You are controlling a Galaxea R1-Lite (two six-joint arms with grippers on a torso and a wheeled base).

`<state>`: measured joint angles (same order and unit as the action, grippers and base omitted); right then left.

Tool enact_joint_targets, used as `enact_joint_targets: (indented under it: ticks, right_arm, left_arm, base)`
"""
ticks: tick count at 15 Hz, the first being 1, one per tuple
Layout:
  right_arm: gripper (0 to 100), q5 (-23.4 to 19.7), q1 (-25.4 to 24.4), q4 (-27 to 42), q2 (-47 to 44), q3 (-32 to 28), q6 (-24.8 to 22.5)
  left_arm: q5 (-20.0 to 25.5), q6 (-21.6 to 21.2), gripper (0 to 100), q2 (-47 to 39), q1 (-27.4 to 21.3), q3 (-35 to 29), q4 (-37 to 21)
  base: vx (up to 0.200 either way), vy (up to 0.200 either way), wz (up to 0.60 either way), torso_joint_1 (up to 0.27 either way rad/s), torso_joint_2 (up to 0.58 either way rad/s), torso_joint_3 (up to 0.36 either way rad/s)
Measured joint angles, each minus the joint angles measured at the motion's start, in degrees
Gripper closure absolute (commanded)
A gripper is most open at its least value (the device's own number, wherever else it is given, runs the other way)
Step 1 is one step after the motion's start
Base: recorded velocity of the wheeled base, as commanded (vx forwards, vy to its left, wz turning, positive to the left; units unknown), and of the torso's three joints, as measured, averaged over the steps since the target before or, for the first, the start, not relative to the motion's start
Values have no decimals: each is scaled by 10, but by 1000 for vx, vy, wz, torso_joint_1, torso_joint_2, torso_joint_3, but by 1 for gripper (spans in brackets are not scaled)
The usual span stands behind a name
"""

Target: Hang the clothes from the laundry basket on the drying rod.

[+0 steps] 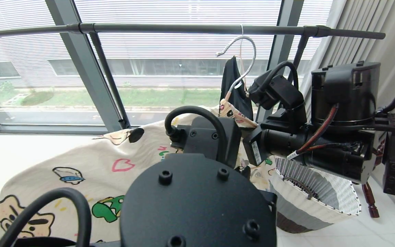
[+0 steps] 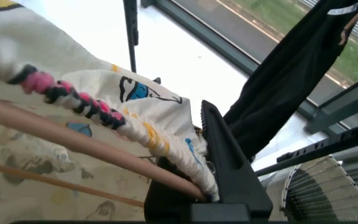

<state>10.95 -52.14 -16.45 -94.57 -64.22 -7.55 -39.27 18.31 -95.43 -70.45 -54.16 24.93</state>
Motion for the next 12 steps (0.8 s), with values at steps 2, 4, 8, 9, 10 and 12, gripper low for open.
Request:
enact_joint_targets:
  ticks: [2,4,8,9,10,12]
  right_arm:
    - [100,0,3,1,0,0,0]
    - [100,0,11,2,1,2,0]
    - [100,10,24,1,6,4,-1]
    - [100,12,26,1,7,4,-1]
    - [100,13,28,2,7,4,0]
    - [100,13,29,1,8,4,0]
  left_arm:
    - [-9,-17,100,1,47,8,0]
    - [-13,-33,100,3,88,13,0]
    - [-15,-45,100,10,134,20,0]
    - [-15,-45,100,11,136,22,0]
    - [-15,-45,100,12,138,23,0]
    - [-15,-45,100,13,143,25,0]
  base:
    - [0,0,0,0,0,0]
    - [0,0,0,0,0,0]
    - [0,0,0,0,0,0]
    - [0,0,0,0,0,0]
    - [0,0,0,0,0,0]
    - [0,0,0,0,0,0]
